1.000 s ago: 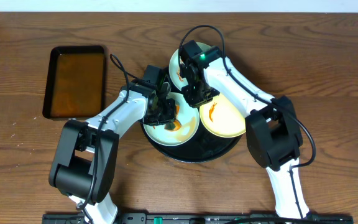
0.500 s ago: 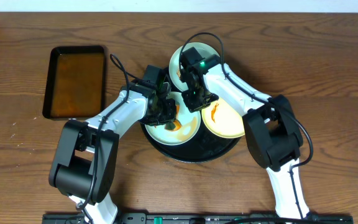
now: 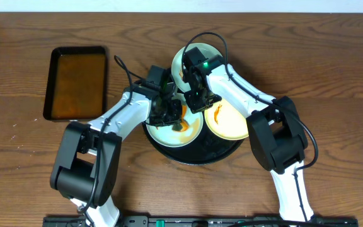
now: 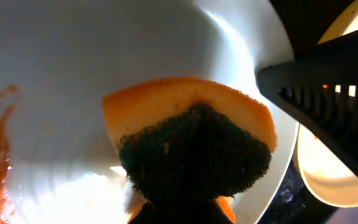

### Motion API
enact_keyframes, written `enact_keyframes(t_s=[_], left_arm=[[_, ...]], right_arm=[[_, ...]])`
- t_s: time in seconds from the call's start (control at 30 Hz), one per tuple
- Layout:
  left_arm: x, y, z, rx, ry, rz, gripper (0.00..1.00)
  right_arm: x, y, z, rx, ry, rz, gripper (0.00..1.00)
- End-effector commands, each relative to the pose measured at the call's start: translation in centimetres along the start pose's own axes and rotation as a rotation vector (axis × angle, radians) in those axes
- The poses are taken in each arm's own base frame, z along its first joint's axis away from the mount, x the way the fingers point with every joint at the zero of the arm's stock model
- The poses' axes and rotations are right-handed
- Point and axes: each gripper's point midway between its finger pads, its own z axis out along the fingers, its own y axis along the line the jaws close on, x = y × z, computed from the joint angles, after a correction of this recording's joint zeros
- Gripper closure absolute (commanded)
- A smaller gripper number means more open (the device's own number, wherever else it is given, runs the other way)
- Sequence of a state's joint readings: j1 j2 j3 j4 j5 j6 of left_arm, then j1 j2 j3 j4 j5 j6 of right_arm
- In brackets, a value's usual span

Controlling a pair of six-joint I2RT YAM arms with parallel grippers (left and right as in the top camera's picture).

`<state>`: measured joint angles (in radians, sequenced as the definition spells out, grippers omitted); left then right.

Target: Clean dirty plates on tray and stack at the side

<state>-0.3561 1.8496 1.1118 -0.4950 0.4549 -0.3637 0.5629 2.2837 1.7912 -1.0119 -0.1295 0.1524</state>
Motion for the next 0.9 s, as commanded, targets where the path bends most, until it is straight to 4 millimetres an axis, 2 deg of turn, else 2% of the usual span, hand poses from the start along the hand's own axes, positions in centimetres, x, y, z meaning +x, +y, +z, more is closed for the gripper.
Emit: enact_keyframes(t_s=[0.0,0.17,0.27,0.4,0.53,0.67,0.87], left_arm=[[-0.9,1.1,-0.5,-0.106,-0.066,-0.01,0.93],[-0.5,2.5,0.8,-0.152,-0.036,-0.045,0.93],[-0.7,4.3,1.2,-0.239,-0.047,-0.051,0.92],[-1.3,8.0,-0.1,-0.461,-0.108,-0.051,0.92],[-1.9,10.5,-1.7,-0.626,-0.159,-0.043,0.92],[-2.4,11.1,-2.7,-0.684,-0.195,-0.037,0.93],[-3.6,9.5,-4.7,-0.648,-0.265,-0.033,0.92]], right_arm=[[0.5,0.2,1.0,0.019,0.017,0.006,0.99],[0.6,0.2,1.0,0.019,0.019,0.006,0.99],[0.5,0.2,1.0,0.019,0.018,0.006,0.99],[0.6,0.2,1.0,0.02,0.021,0.006,0.99],[0.6,0.2,1.0,0.02,0.021,0.006,0.99],[0.6,0.2,1.0,0.02,0.022,0.006,0.99],[0.7,0.2,1.0,0.021,0.025,0.006,0.99]])
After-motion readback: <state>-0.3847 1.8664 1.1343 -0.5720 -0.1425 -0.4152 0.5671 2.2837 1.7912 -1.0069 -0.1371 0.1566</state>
